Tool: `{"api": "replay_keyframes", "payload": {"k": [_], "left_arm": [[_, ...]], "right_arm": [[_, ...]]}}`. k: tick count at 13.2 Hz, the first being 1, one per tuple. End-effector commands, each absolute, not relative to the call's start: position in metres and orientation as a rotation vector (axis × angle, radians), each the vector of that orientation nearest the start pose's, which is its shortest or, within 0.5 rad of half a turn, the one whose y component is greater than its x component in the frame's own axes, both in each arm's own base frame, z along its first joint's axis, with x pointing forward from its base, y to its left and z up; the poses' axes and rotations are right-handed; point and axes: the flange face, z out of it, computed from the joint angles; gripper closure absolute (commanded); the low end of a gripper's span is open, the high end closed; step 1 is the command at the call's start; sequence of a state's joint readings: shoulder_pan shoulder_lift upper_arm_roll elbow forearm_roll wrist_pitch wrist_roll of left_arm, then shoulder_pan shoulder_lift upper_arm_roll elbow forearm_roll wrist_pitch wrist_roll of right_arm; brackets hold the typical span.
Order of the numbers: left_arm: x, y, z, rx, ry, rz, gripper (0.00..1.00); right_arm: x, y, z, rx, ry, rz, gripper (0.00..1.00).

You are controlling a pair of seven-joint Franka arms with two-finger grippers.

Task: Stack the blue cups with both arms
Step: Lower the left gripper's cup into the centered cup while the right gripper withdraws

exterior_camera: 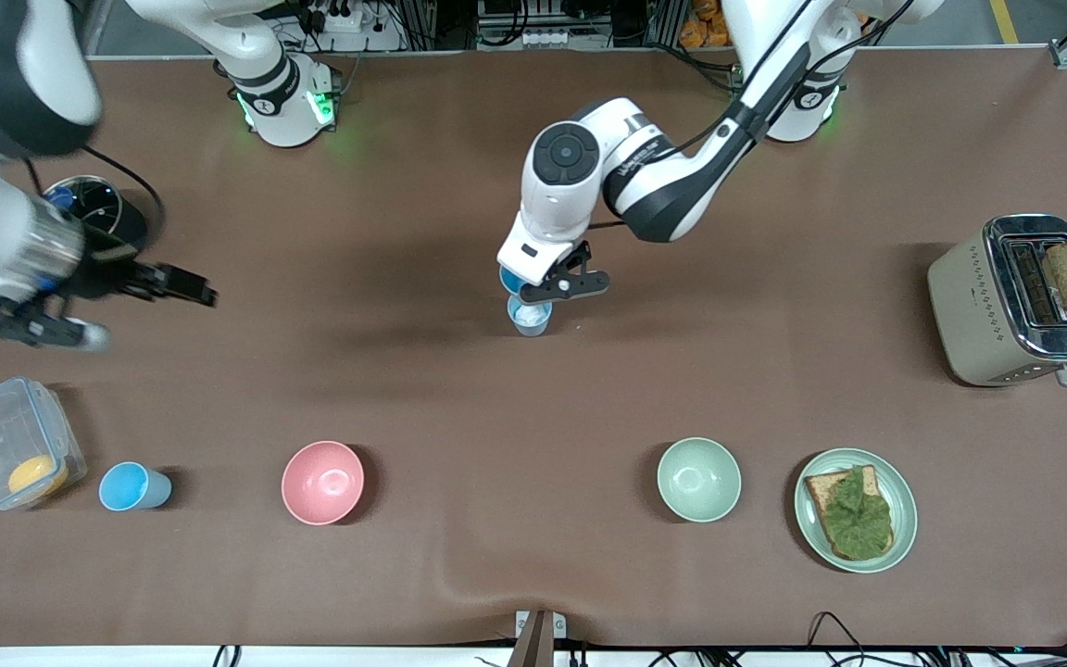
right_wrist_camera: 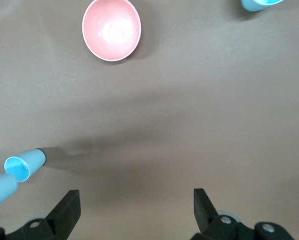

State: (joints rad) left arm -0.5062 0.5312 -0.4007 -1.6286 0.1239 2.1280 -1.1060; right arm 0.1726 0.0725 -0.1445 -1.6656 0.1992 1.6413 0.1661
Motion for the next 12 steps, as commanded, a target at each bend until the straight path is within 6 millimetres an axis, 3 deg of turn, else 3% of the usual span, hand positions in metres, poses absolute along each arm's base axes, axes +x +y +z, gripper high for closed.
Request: {"api": "replay_keyframes", "payload": {"k": [1,4,6,9,12], "left_arm": [[0.452,-0.515,0.319,-3.179,-0.325,0.055,1.0],[0.455,-0.514,0.31,-3.178,-0.326,0.053,1.0],[0.458,-0.512,0.303,-3.163,-0.305,0.029,1.0],[0.462,-0.512,0.299,-3.174,-0.317,0.027,1.0],[0.464,-0.512,0.285,-3.172,-0.323,0.046,1.0]], "right_arm": [[0.556,0.023,0.583,-3.006,0.216,0.106,0.0],[0.554,-0.007,0.6,-3.028,0.051,0.078,0.0],[0.553,-0.016,0.615,-3.03,0.057,0.062,0.0],[0.553,-0.023,0.62,-3.034,0.07,0.047,0.0],[0.555,-0.044,0.628,-3.038,0.118,0.014,0.0]]}}
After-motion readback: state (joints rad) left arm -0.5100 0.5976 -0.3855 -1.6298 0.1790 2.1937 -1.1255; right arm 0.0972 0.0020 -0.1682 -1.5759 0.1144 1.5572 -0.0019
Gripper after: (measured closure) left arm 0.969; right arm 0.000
